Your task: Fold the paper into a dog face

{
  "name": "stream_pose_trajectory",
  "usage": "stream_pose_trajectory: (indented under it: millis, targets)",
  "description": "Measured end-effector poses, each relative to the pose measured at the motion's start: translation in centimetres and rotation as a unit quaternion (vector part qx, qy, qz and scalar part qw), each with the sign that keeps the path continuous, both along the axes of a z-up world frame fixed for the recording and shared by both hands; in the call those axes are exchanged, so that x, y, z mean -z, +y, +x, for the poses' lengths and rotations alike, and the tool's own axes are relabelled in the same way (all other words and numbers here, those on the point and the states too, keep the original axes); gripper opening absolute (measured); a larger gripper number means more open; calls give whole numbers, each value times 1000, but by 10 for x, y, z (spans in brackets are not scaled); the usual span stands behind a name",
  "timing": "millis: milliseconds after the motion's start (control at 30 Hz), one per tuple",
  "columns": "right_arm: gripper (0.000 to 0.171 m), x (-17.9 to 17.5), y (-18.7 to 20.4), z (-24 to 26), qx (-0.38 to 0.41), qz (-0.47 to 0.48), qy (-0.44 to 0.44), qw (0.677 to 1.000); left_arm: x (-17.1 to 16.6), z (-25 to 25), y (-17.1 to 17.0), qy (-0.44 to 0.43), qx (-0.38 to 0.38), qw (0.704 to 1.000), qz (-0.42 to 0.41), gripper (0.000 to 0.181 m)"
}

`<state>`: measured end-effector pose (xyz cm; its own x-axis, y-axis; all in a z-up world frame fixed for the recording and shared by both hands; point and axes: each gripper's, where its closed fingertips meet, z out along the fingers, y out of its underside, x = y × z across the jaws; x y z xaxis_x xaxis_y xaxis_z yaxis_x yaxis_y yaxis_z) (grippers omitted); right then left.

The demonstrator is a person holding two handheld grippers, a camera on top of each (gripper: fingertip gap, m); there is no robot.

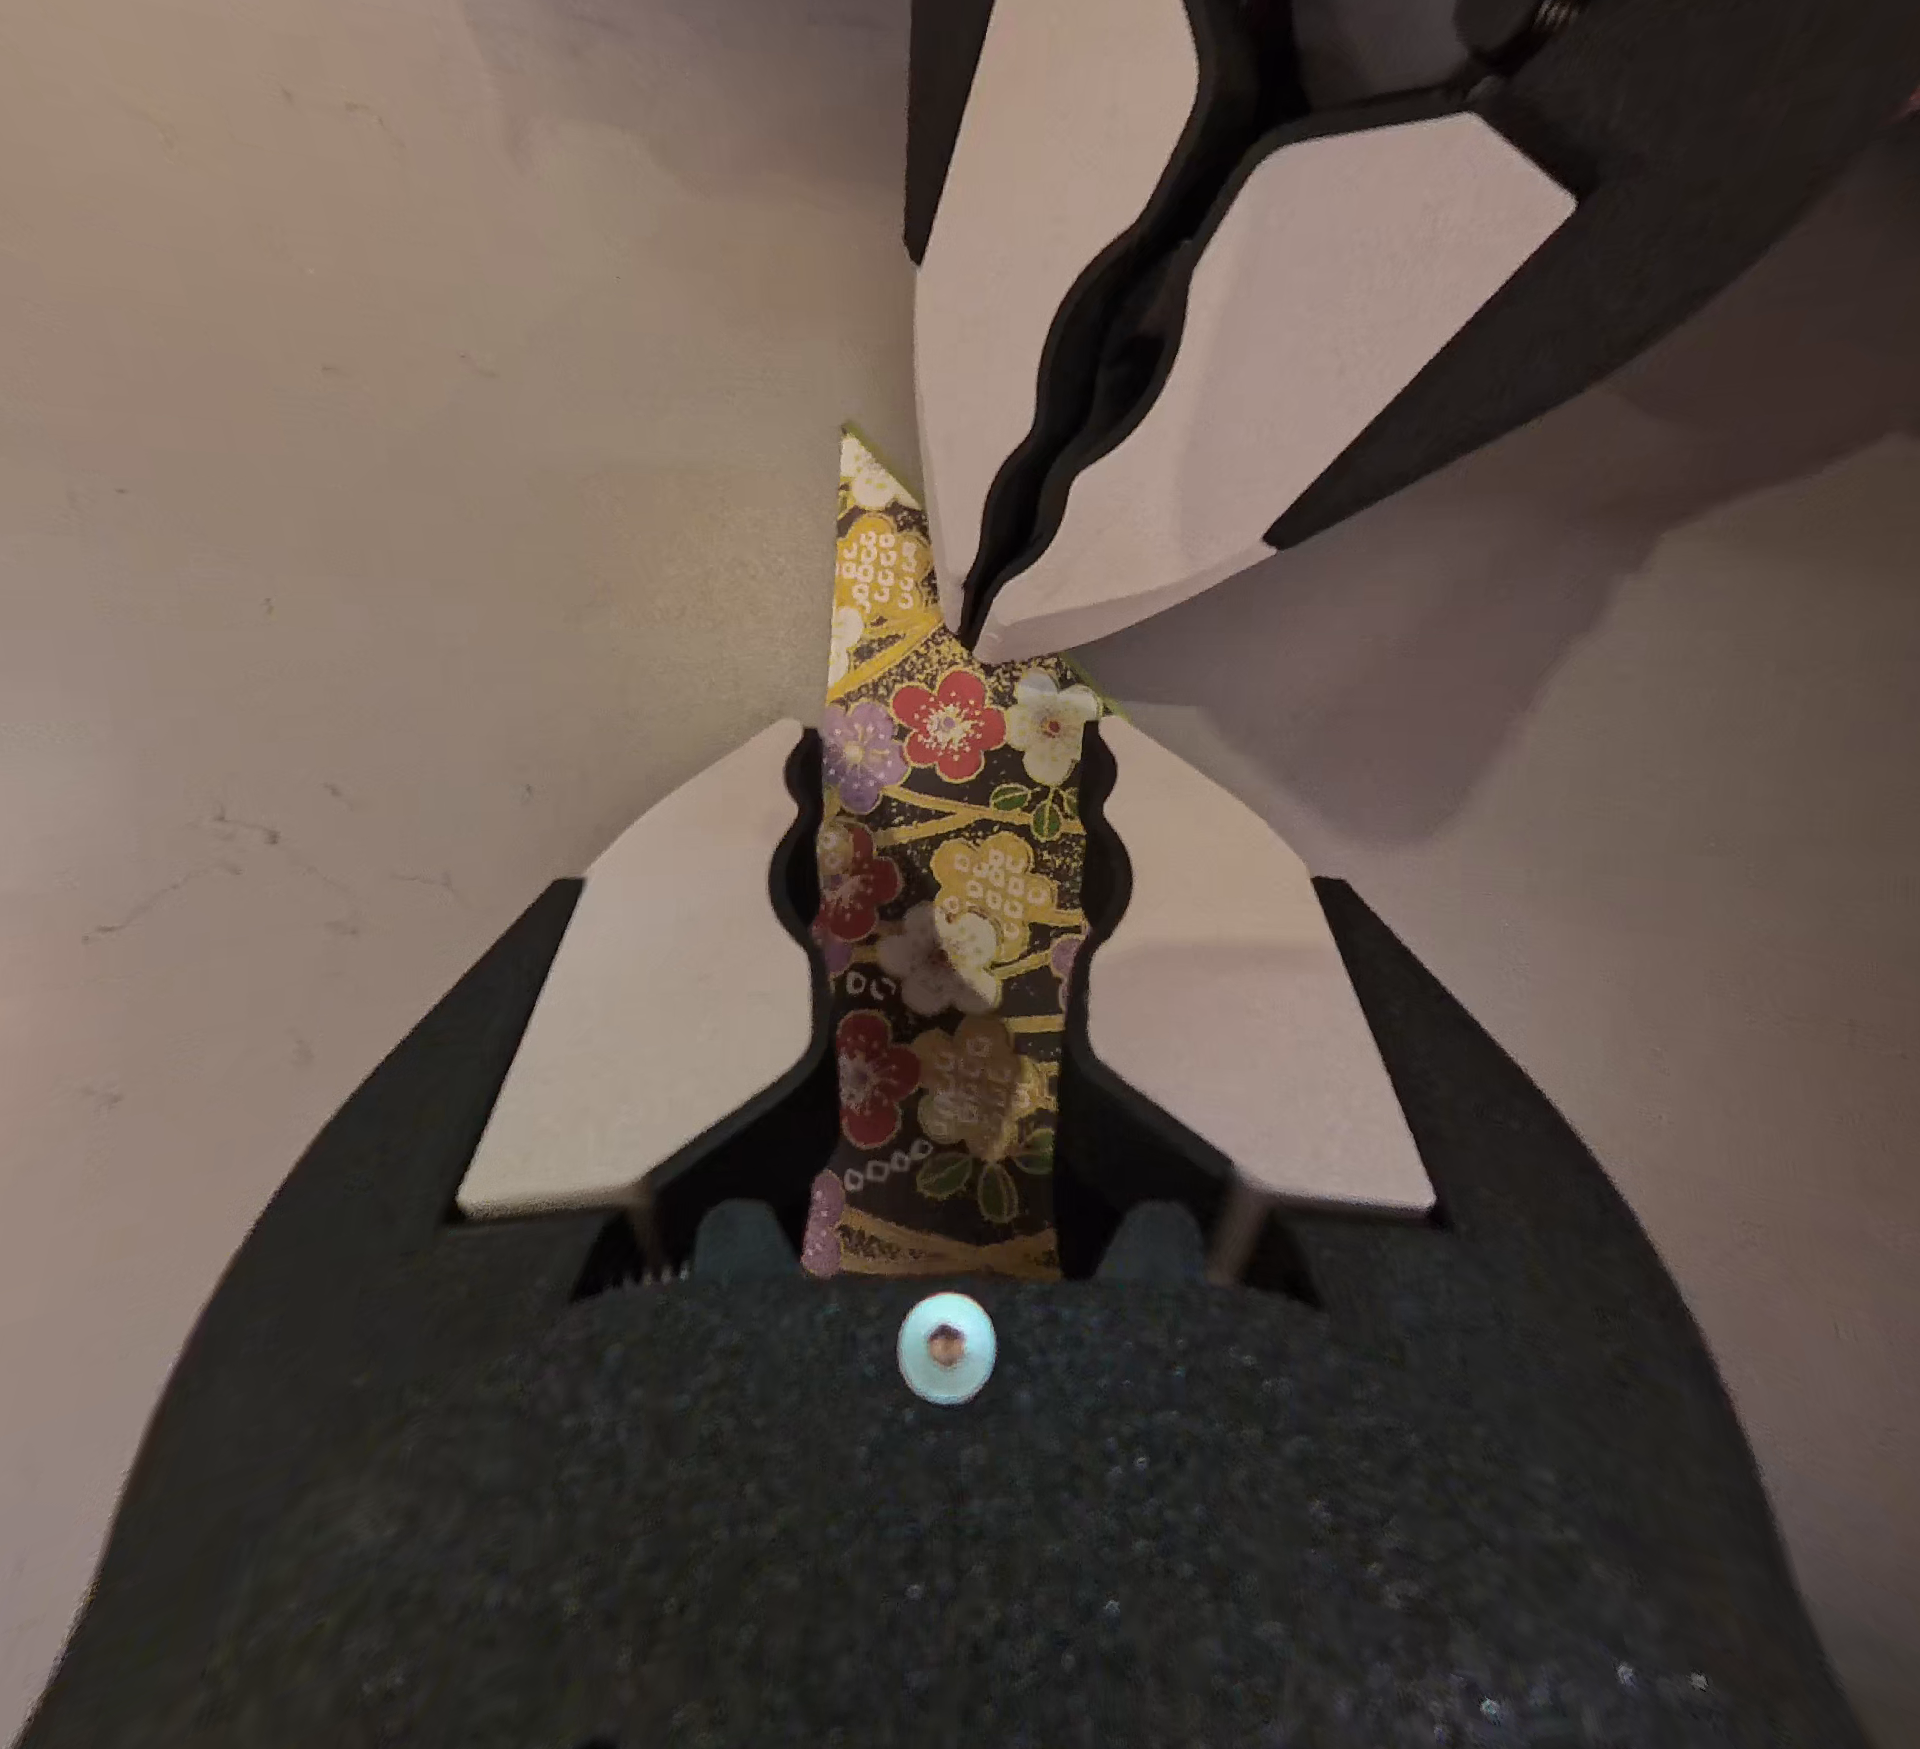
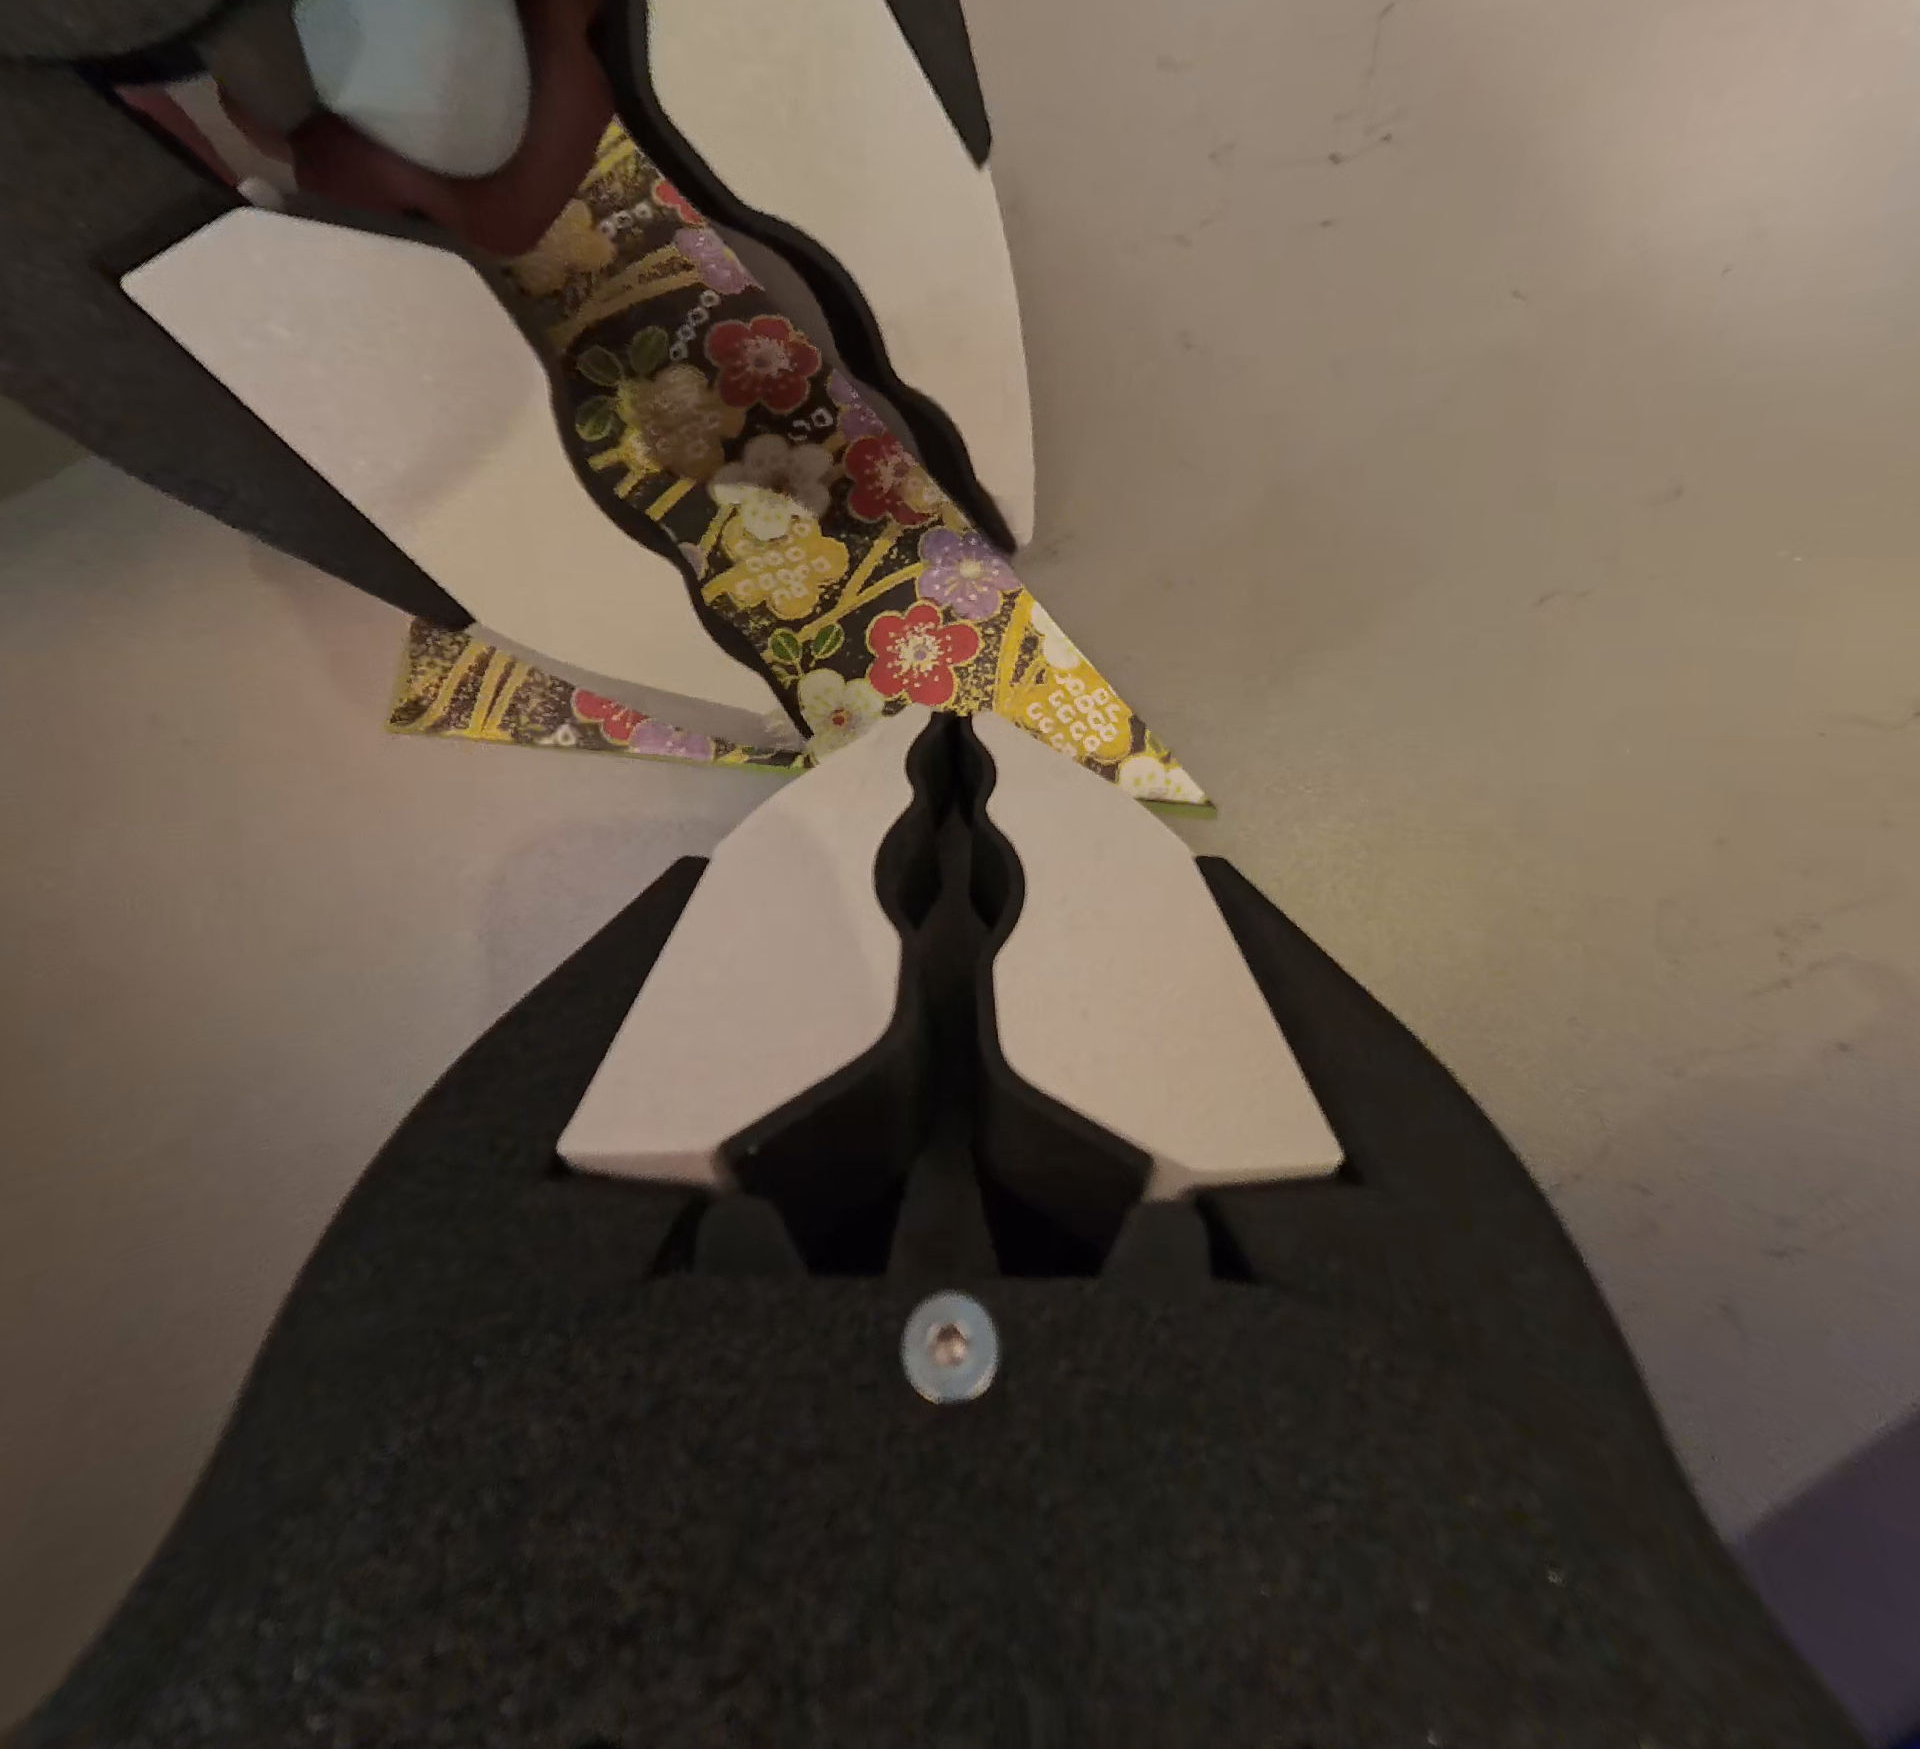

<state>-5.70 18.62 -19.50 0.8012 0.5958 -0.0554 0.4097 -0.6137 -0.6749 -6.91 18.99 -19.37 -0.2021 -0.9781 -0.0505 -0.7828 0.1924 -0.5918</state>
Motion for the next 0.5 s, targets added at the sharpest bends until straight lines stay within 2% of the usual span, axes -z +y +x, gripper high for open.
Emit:
stream_pose_trajectory:
  millis: [233, 367, 500]
  targets:
    - [0, 0, 0, 0, 0, -1, 0, 1000, 0, 1, -1, -3, 1, 1000, 7, 50]
    - [0, 0, 0, 0, 1, -1, 0, 1000, 0, -1, -4, -3, 5, 1000, -6, 42]
    - [0, 0, 0, 0, 1, -2, 2, 1000, 0, 0, -3, -4, 3, 1000, 0, 47]
